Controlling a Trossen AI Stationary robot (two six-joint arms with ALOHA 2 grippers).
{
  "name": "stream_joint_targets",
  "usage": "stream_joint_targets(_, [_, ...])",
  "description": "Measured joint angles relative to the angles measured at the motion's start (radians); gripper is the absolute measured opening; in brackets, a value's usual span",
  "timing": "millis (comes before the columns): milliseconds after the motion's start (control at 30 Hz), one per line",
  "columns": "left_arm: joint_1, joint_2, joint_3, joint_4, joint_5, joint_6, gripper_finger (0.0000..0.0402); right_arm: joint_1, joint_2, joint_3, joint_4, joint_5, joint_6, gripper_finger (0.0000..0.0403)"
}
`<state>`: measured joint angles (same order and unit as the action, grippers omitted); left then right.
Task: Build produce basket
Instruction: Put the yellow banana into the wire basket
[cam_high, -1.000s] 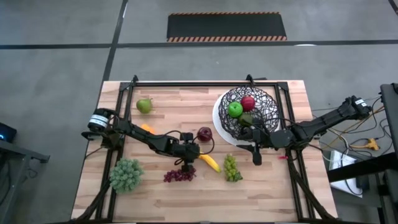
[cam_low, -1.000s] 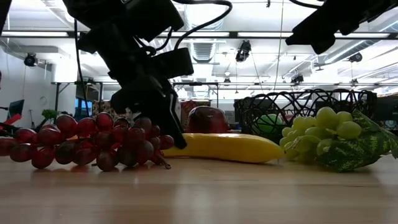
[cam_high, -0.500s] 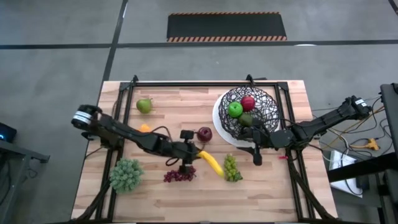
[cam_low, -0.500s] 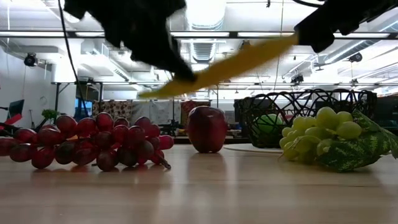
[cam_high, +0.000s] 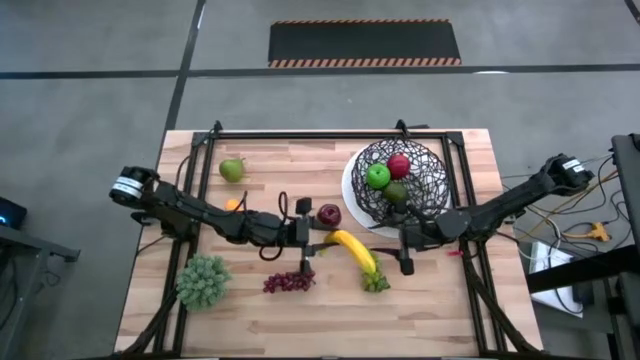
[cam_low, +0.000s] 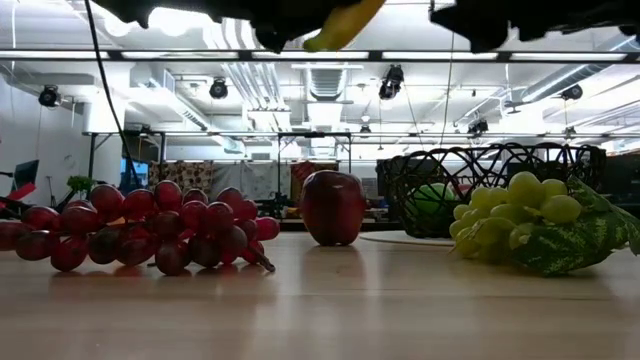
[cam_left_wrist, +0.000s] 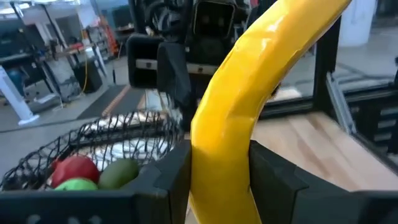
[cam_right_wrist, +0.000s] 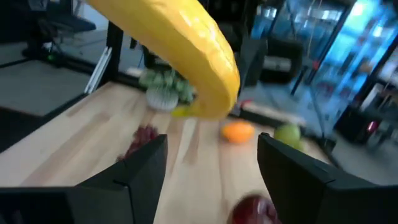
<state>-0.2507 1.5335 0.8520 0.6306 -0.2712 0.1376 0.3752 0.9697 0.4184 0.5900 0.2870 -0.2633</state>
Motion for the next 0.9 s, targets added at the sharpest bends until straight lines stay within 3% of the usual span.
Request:
stream_joint_targets(133, [0.006, 0.009, 0.0, 0.04, 0.0, -0.001, 0.0122, 0.0, 0.07, 0.01, 0.136, -0.009, -0.08, 0.0233])
stream_joint_targets(467, [0.026, 0.009, 0.0, 0.059, -0.082, -0.028, 0.0123, -0.001, 0.171, 0.081, 0.243, -0.017, -0.138, 0.0227])
stream_joint_targets(767, [0.036, 0.009, 0.001, 0.086, -0.092, -0.011, 0.0123, -0.009, 0.205, 0.154, 0.264, 0.117, -0.132, 0.0212])
stream_joint_targets(900, [0.036, 0.009, 0.001, 0.092, -0.092, -0.001, 0.0123, -0.009, 0.225, 0.176, 0.264, 0.127, -0.156, 0.021])
